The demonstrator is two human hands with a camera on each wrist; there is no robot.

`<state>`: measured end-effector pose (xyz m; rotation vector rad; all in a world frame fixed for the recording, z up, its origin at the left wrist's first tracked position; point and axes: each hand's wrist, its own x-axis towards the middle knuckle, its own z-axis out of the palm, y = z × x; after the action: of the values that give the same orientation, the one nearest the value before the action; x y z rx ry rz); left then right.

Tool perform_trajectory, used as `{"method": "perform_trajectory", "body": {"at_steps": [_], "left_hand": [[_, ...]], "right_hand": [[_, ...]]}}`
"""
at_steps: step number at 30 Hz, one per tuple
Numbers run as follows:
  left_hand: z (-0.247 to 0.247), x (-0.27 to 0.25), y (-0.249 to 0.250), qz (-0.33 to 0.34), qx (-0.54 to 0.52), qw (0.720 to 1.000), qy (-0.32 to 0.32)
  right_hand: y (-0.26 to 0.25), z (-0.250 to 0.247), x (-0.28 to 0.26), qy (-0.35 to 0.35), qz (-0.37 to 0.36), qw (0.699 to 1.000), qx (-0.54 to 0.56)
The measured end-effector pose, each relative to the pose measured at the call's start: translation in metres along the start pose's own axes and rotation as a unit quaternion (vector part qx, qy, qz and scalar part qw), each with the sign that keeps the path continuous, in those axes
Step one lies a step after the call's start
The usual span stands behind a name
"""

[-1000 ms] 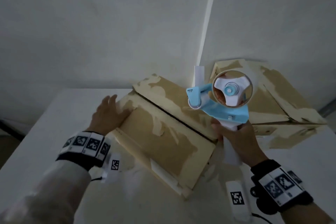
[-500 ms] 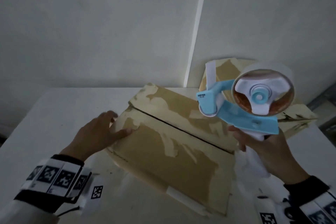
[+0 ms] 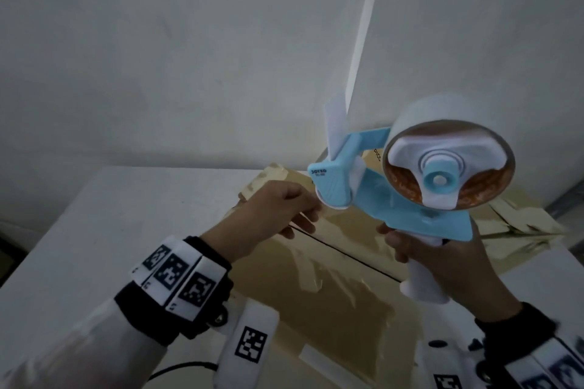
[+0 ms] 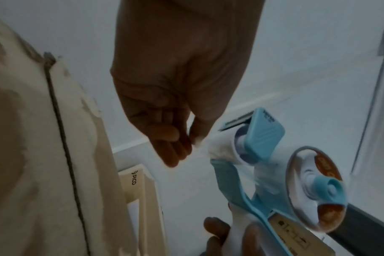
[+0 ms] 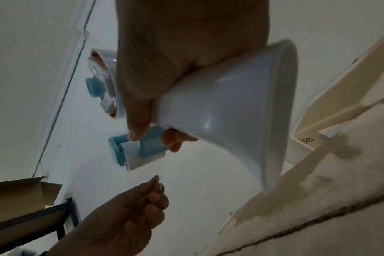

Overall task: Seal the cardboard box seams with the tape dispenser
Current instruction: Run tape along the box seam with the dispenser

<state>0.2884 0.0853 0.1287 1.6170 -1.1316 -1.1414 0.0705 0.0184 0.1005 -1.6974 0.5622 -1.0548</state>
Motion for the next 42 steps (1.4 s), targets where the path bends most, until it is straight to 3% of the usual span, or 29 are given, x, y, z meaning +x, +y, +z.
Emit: {"method": "perform_trajectory", "body": {"at_steps": [5,14,17,21,24,28,31,42], "left_hand": [[-0.018,0.001,0.000,-0.022,-0.051,0.998,0.017],[-0.046,0.016,0.004,-0.076,0.029,0.996,0.019],[-0.053,0.022,0.003,-0.057,0.066,0.996,0.022],[-0.066,0.029,-0.003,-0.068,0.092,0.993,0.036],[-0.087,0.031,-0.008,-0.076,0.082,0.990,0.087],[-0.119,0.036,-0.018,-0.097,0.089,0.988,0.083],[-0.134,0.046,-0.027,-0.113,0.118,0.982,0.093],[-0.157,0.077,-0.055,-0.175,0.233,0.956,0.028]], "right_hand": [[0.002,0.005,0.000,0.007,0.000,1.000,-0.013],[-0.001,0.018,0.013,-0.051,-0.044,0.997,-0.029],[0.001,0.024,0.020,-0.064,-0.029,0.998,-0.001],[0.007,0.026,0.028,-0.083,0.011,0.995,-0.047],[0.006,0.015,0.031,-0.093,0.033,0.993,-0.070],[0.002,-0.002,0.029,-0.113,0.060,0.986,-0.103],[0.007,-0.005,0.023,-0.108,0.092,0.988,-0.060],[0.028,0.033,0.030,-0.101,0.141,0.975,-0.142]]}}
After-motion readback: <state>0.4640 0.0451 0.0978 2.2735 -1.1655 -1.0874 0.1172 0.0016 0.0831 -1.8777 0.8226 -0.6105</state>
